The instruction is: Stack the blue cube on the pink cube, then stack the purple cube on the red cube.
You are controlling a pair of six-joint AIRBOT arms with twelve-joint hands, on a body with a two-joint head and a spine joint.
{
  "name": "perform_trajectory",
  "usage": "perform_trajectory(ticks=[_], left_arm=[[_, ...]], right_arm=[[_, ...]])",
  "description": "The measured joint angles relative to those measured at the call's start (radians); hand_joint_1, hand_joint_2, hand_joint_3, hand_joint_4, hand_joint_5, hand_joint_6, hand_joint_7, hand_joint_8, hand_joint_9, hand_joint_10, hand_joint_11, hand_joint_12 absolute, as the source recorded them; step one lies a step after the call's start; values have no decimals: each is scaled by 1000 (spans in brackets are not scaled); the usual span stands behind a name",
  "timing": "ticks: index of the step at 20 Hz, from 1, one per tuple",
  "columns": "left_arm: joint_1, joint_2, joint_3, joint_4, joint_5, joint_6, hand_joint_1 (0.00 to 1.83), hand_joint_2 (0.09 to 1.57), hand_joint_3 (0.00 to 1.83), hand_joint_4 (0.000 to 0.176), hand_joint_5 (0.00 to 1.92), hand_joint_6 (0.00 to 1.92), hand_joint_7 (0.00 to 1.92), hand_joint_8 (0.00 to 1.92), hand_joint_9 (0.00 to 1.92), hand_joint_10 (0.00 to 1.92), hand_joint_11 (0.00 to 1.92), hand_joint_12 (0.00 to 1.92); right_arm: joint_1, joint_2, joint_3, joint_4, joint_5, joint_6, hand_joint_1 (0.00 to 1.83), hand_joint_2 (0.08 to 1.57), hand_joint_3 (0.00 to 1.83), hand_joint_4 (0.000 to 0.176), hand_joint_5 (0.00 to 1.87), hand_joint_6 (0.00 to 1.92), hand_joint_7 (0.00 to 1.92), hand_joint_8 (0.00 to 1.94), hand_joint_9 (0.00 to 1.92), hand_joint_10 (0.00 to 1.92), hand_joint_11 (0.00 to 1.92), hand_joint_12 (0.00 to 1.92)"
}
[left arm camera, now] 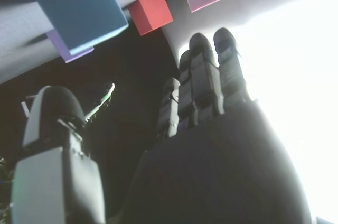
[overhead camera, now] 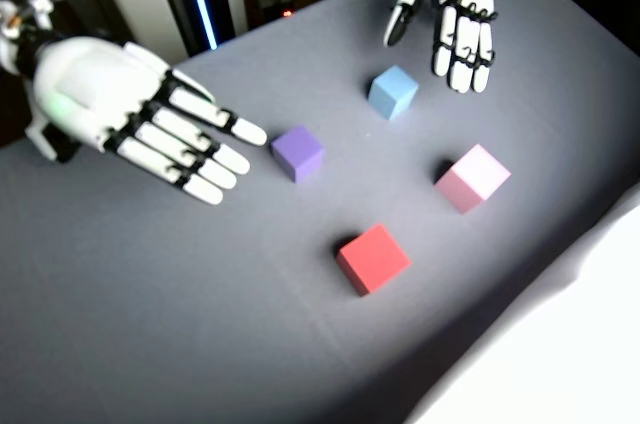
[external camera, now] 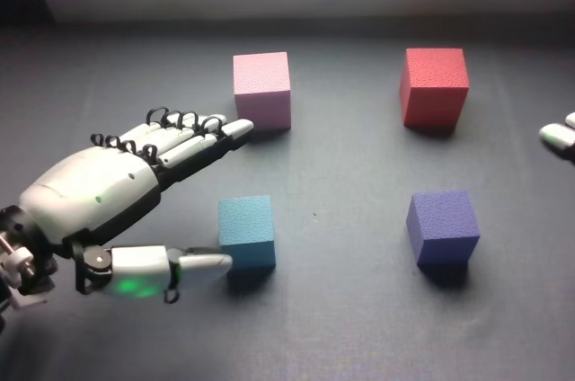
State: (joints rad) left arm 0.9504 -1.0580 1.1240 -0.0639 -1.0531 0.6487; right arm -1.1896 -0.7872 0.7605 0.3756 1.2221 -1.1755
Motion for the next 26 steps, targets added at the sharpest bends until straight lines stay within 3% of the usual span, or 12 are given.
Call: perform_trajectory(ticks=[3, 7, 9, 12, 14, 15, 16, 17, 18, 21, 23, 26], left_arm=[[0, -10, 4, 3, 7, 0, 499, 1085, 0, 120, 0, 0, 0, 0, 0, 0, 0, 0], [-41, -57, 36, 18, 71, 0, 511, 1063, 0, 66, 0, 0, 60, 24, 23, 10, 9, 4], [-53, -82, 54, 24, 93, 0, 545, 1061, 0, 58, 5, 2, 135, 49, 75, 37, 30, 19], [-83, -112, 84, 43, 150, 0, 691, 1042, 0, 18, 240, 46, 425, 70, 29, 761, 0, 1010], [-97, -124, 100, 45, 162, -3, 820, 1045, 0, 0, 517, 123, 766, 159, 318, 797, 0, 1270], [-101, -127, 101, 47, 171, -3, 981, 1131, 15, 47, 805, 931, 850, 694, 487, 1262, 0, 1717], [-102, -127, 102, 51, 175, -2, 1091, 1144, 6, 0, 893, 1062, 881, 1371, 703, 1691, 249, 1880], [-102, -127, 101, 57, 172, -2, 1125, 1152, 3, 0, 900, 1102, 884, 1607, 827, 1833, 500, 1913], [-108, -128, 101, 56, 177, -2, 1193, 1202, 23, 0, 816, 1063, 803, 1607, 950, 1903, 948, 1919], [-127, -128, 106, 72, 201, -6, 1213, 1183, 1, 0, 834, 1057, 884, 1388, 906, 1728, 919, 1921], [-140, -119, 105, 93, 208, -3, 1225, 1189, 1, 0, 835, 1019, 867, 1458, 928, 1772, 947, 1921], [-189, -95, 98, 109, 188, 0, 1092, 1182, 1, 0, 856, 1196, 935, 1905, 1145, 1918, 1242, 1921]], right_arm=[[-6, 0, 0, 6, 0, 0, 675, 1284, 17, 0, 0, 0, 0, 0, 0, 0, 0, 0], [-6, -3, 0, 7, 0, 0, 667, 1288, 12, 0, 0, 0, 0, 0, 0, 0, 0, 0], [-10, -3, 0, 10, 2, 0, 667, 1290, 11, 0, 0, 0, 0, 0, 0, 0, 0, 0], [-10, -3, 0, 14, 0, 0, 656, 1291, 8, 0, 0, 0, 0, 0, 0, 0, 0, 0], [-10, -4, 0, 10, 0, 3, 647, 1292, 7, 0, 0, 0, 0, 0, 0, 0, 0, 0], [-10, -3, 0, 10, 0, 4, 654, 1293, 7, 0, 0, 0, 0, 0, 0, 0, 0, 0], [-10, -3, 0, 13, 0, 4, 662, 1295, 7, 0, 0, 0, 0, 0, 0, 0, 0, 0], [-10, -3, 0, 16, 0, 8, 660, 1291, 4, 0, 0, 0, 0, 0, 0, 0, 0, 0], [-11, -3, 0, 17, 0, 8, 648, 1293, 5, 0, 0, 0, 0, 0, 0, 0, 0, 0], [-14, -3, 0, 17, 0, 11, 634, 1294, 5, 0, 0, 0, 0, 0, 0, 0, 0, 0], [-14, -3, 0, 17, 0, 11, 615, 1303, 8, 0, 0, 0, 0, 0, 0, 0, 0, 0], [-18, -3, 0, 21, 1, 12, 623, 1306, 6, 0, 0, 0, 0, 0, 0, 0, 0, 0]])
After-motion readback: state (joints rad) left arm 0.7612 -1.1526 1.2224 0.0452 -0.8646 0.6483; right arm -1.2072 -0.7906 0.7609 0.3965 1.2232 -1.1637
